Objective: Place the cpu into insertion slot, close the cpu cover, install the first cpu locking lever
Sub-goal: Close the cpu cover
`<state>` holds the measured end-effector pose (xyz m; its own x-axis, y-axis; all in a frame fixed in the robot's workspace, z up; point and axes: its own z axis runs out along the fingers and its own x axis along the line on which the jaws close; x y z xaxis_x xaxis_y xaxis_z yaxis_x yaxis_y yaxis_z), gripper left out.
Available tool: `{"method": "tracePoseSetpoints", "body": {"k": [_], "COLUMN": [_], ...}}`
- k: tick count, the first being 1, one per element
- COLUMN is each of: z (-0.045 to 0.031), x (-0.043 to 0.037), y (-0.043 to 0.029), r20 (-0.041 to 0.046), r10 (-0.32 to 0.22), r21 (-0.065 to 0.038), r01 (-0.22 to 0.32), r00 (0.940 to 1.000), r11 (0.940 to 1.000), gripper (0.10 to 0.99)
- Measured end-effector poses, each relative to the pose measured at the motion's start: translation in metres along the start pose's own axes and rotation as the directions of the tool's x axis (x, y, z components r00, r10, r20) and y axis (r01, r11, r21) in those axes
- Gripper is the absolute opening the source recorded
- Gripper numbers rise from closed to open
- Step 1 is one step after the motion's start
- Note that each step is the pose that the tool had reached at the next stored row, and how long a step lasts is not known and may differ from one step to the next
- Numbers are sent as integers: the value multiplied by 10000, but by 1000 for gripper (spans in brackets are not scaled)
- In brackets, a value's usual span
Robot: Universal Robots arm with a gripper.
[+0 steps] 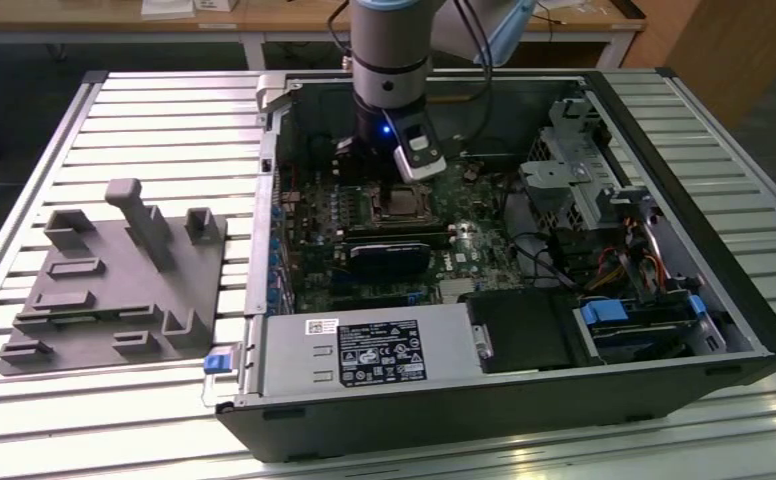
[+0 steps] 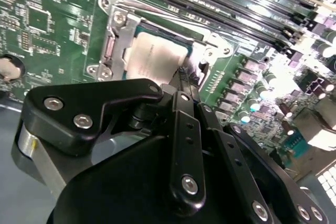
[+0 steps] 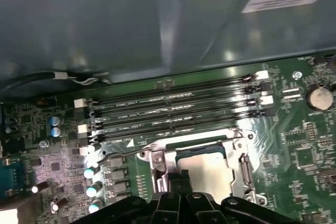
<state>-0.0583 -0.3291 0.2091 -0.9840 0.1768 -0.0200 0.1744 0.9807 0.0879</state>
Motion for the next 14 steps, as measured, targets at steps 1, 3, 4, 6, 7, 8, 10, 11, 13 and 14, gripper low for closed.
{"method": "tracePoseSetpoints", "body": {"k": [1,3,4,6,7,8,10,11,13,14], "z": [5,13,17,26,31,37,50,56,67,72], "x": [6,17,21,32,37,43,55,61,71,75], "y": [-2,-8,-12,-17,-19,-21,-24,-26,-29,-30], "r20": [-1,-1,-1,-1,-1,-1,-1,-1,-2,-2], "r10": [-1,-5,-6,-8,-9,-10,-12,-14,-16,-18], "r21": [1,1,0,-1,0,0,-1,0,1,1], "r01": [1,5,6,8,9,10,12,14,16,18], "r00": [10000,10000,10000,10000,10000,10000,10000,10000,10000,10000], "r11": [10000,10000,10000,10000,10000,10000,10000,10000,10000,10000], "gripper": [106,106,106,106,106,106,106,106,106,106]}}
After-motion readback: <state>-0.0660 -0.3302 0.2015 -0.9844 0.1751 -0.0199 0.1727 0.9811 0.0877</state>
